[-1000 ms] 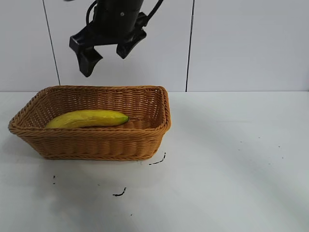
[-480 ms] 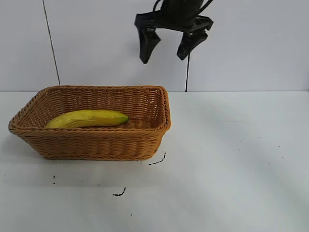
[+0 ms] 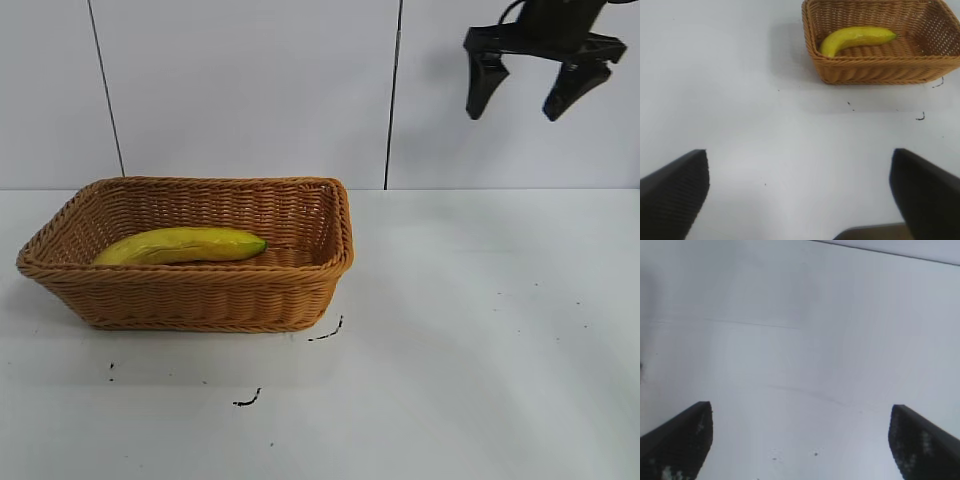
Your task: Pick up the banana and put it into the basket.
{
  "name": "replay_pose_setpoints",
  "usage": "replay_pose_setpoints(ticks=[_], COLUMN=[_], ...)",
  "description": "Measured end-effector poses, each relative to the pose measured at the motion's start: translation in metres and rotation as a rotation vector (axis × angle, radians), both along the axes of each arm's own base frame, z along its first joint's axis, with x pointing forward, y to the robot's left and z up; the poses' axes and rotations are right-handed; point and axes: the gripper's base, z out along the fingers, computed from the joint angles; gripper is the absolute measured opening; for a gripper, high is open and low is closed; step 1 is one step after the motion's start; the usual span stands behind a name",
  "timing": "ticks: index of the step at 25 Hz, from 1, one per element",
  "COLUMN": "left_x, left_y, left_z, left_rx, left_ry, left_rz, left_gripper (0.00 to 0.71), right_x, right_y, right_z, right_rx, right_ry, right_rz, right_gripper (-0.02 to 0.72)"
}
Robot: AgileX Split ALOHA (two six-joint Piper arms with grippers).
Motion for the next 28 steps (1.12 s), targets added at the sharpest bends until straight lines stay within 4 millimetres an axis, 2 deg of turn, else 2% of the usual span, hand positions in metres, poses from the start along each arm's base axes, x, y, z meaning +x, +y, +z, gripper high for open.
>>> replay_pose_setpoints(ticks=[6,8,11,15,17,21,24,28], left_x=[0.0,0.0,0.0,0.0,0.0,0.0,0.0,0.0], left_y=[0.0,0.0,0.0,0.0,0.0,0.0,0.0,0.0], left_z=[0.0,0.0,0.0,0.0,0.0,0.0,0.0,0.0], left_rx=[0.0,0.0,0.0,0.0,0.0,0.0,0.0,0.0], left_ry=[0.0,0.0,0.0,0.0,0.0,0.0,0.0,0.0], left_rz=[0.0,0.0,0.0,0.0,0.0,0.0,0.0,0.0], left_gripper=[0.695,0.695,0.695,0.695,0.695,0.695,0.695,0.695], right_x=[-0.012,-0.025,-0.054,-0.112,-0.148,-0.224,-0.277,-0.339], right_y=[0.016,0.016,0.015,0.012,0.01,0.007,0.004,0.002], right_z=[0.0,0.004,0.017,0.041,0.057,0.07,0.069,0.059], right_rx=[0.001,0.0,-0.006,-0.024,-0.026,-0.039,-0.056,-0.065], right_ry=[0.035,0.056,0.084,0.104,0.091,0.071,0.049,-0.028], right_rz=[0.032,0.034,0.034,0.034,0.034,0.037,0.041,0.048], right_gripper=[0.676,0.676,0.676,0.676,0.676,0.676,0.676,0.676])
